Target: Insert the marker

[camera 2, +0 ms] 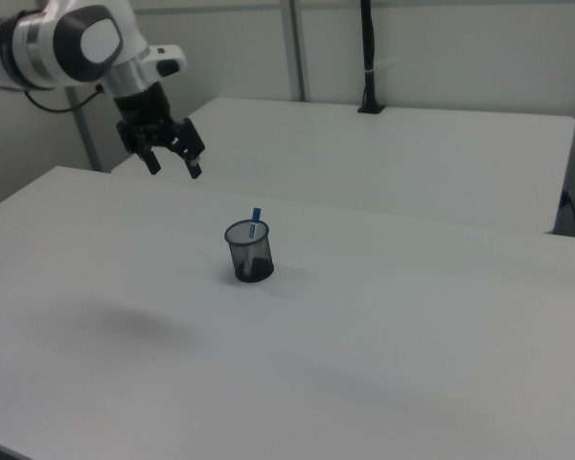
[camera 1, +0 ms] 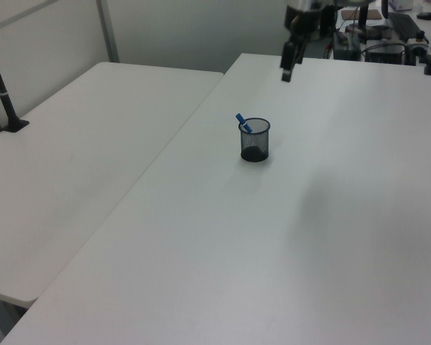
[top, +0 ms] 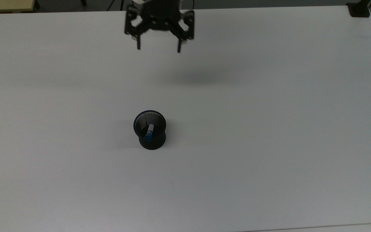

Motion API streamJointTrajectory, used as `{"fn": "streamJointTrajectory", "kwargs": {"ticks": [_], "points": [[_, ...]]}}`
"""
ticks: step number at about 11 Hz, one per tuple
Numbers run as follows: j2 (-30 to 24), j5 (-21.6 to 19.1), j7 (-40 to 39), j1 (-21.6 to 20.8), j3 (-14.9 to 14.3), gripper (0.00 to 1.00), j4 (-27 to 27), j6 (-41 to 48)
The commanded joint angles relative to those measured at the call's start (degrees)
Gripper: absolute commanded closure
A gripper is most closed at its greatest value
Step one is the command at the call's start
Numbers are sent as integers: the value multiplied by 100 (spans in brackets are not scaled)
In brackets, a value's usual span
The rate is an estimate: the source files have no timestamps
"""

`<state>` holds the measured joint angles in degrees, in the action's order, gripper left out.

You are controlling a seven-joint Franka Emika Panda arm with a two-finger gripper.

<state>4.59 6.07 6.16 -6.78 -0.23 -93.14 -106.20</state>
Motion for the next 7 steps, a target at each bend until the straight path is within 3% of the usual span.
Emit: {"fn": "streamJointTrajectory", "kwargs": {"ticks": [1, 7], "points": [[-537, -370, -600, 327, 14, 0, -160, 853], [-600, -370, -414, 424, 32, 0, -160, 1101]]}}
